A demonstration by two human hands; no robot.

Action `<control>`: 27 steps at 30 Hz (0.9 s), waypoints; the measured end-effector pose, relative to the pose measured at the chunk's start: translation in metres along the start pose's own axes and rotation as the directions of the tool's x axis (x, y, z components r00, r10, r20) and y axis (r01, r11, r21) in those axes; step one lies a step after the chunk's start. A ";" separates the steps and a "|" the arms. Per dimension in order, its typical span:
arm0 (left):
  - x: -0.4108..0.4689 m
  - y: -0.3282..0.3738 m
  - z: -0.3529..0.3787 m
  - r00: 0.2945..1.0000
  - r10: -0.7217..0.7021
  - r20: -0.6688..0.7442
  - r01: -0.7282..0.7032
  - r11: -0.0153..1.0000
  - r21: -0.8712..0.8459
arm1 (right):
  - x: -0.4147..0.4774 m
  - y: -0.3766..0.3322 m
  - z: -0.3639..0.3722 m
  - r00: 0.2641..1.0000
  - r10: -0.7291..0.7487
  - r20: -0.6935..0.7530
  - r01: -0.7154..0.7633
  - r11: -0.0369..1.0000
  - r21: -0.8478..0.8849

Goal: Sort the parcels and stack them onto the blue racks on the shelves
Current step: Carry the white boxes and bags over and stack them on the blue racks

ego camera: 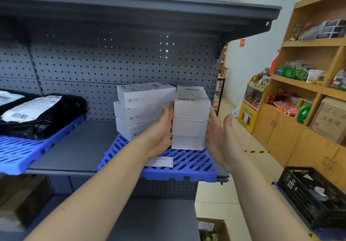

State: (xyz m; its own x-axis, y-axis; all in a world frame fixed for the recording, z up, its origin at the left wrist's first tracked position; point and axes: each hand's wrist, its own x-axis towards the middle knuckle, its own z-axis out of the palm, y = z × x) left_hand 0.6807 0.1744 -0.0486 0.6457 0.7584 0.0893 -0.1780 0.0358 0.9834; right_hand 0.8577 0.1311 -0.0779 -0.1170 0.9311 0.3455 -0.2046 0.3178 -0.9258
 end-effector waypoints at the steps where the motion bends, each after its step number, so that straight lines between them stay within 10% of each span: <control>1: 0.000 0.000 0.000 1.000 0.000 0.002 0.000 1.000 -0.007 | 0.000 0.000 0.000 1.000 0.001 0.002 -0.001 1.000 -0.003; 27: 0.006 -0.012 -0.005 0.999 0.054 0.000 -0.054 0.998 -0.021 | 0.004 -0.001 -0.002 0.997 0.032 -0.077 -0.039 0.994 -0.099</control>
State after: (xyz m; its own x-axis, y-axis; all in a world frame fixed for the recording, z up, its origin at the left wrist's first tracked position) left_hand 0.6831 0.1813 -0.0602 0.6351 0.7592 0.1425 -0.2284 0.0083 0.9735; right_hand 0.8592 0.1351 -0.0757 -0.0483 0.9517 0.3031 -0.1027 0.2971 -0.9493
